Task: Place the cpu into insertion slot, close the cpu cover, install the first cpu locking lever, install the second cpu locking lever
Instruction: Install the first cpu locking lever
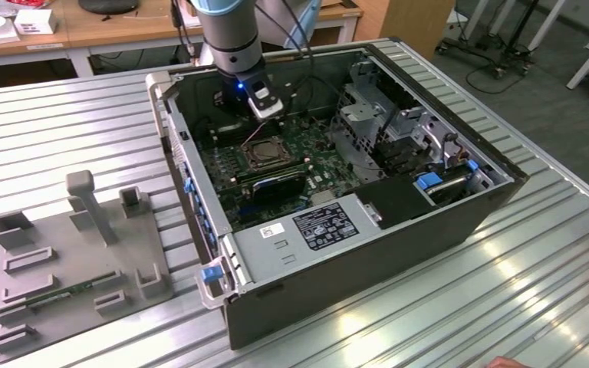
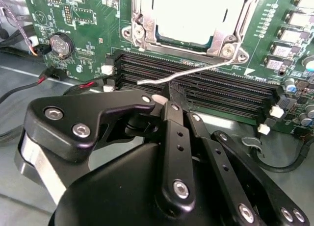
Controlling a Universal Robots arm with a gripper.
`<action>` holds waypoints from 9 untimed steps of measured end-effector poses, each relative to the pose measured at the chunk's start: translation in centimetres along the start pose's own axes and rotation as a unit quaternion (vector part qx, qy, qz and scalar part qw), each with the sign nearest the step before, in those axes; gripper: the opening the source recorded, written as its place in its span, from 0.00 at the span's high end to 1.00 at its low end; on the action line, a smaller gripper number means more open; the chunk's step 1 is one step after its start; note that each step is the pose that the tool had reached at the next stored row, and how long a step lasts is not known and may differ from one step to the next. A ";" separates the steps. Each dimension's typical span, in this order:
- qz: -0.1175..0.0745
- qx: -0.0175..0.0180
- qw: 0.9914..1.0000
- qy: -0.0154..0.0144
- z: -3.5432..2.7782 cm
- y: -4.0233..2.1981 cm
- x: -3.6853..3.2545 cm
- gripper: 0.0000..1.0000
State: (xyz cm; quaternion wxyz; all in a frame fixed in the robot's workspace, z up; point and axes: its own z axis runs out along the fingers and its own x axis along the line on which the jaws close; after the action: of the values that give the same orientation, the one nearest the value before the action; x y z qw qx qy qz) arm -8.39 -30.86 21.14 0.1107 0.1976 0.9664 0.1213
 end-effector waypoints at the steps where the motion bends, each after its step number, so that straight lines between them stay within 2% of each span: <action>1: 0.000 0.000 1.000 0.000 -0.14 0.05 -0.03 0.90; 7: 0.000 0.000 1.000 0.000 -1.22 0.36 -0.21 0.90; 9: 0.000 0.000 1.000 0.000 -1.39 0.39 -0.24 0.90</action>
State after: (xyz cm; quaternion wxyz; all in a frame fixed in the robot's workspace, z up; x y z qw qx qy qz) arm -8.40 -30.87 22.61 0.1108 0.1980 0.9663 0.1213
